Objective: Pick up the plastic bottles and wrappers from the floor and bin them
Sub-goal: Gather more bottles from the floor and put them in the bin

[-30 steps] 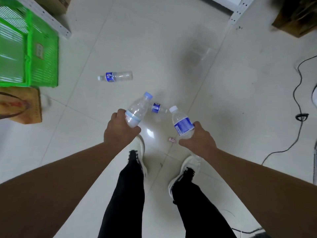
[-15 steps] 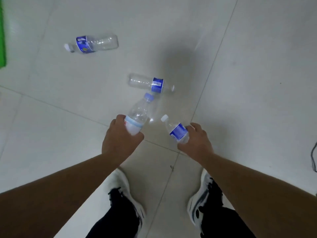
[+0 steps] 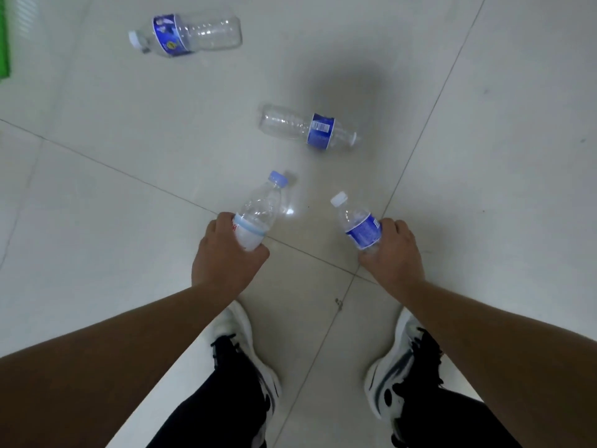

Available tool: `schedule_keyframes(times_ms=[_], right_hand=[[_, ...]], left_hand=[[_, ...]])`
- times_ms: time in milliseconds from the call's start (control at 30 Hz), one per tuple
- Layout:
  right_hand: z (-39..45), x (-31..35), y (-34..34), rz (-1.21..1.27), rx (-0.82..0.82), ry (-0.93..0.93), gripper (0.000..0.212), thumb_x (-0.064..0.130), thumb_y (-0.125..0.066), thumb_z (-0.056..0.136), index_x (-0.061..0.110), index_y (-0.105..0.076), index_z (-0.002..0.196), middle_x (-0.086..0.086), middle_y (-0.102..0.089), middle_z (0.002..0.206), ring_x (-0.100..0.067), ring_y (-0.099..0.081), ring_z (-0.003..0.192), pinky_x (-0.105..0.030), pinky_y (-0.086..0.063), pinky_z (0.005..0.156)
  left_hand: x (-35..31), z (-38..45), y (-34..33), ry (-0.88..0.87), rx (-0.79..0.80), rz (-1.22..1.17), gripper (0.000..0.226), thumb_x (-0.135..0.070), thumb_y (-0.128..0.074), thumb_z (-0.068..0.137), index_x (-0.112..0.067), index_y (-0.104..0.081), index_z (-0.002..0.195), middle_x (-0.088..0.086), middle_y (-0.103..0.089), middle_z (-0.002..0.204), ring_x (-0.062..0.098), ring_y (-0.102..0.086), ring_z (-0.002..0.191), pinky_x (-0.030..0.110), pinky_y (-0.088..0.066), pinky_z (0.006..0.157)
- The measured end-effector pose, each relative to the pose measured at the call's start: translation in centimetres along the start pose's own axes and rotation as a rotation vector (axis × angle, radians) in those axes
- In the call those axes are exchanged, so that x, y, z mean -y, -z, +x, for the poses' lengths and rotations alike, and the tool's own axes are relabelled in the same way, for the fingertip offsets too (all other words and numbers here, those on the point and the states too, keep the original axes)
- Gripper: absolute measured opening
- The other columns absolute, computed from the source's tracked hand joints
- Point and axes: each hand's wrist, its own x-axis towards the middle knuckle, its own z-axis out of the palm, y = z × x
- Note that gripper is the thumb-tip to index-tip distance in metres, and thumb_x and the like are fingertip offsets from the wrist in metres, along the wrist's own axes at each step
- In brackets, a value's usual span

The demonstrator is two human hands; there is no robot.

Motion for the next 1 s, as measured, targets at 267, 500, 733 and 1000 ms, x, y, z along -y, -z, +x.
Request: schedule_keyframes(times_ms=[267,500,733,1000], right_hand=[[-4.7,9.3,16.6,0.029,0.094,0.096,0.048,0.019,-0.084,0.071,0.007,-0.059,0.110,-0.012,-0.058,0.101,-0.031,-0.058,0.093,-0.039,-0.051,0.082],[-9.6,18.4,27.6,0.099,0.260,0.069,0.051,0.029,-0.084,0.068,0.017,-0.055,0.108,-0.005,-0.063,0.100,-0.023,-0.065,0.083,-0.030,-0.048,0.067],[-18.1,25.7,32.4,0.192,0.424,0.206,0.060,0.032,-0.092,0.073,0.019,-0.052,0.116,-0.003,-0.070,0.098,-0.015,-0.069,0.081,-0.029,-0.054,0.068],[-28.4,32.1,27.6,0.043,0.555,0.331,0.056,0.040,-0.089,0.073,0.028,-0.053,0.114,0.003,-0.072,0.097,-0.013,-0.071,0.083,-0.030,-0.052,0.067]], left_hand=[[-5.4,-6.7,12.5,0.040,-0.046,-0.058,0.055,-0.036,-0.081,0.069,-0.024,-0.051,0.113,-0.001,-0.057,0.104,0.028,-0.063,0.090,0.042,-0.055,0.073],[-7.2,-14.4,21.6,0.150,0.000,-0.153,0.056,-0.042,-0.081,0.074,-0.023,-0.054,0.120,0.001,-0.061,0.110,0.026,-0.067,0.092,0.043,-0.061,0.074],[-4.1,-24.9,25.4,0.301,-0.137,-0.465,0.058,-0.046,-0.083,0.069,-0.030,-0.054,0.117,-0.009,-0.064,0.102,0.007,-0.065,0.080,0.028,-0.044,0.058],[7.1,-34.3,26.4,0.422,-0.267,-0.653,0.058,-0.054,-0.081,0.063,-0.041,-0.053,0.112,-0.015,-0.066,0.099,-0.001,-0.065,0.077,0.024,-0.043,0.057]])
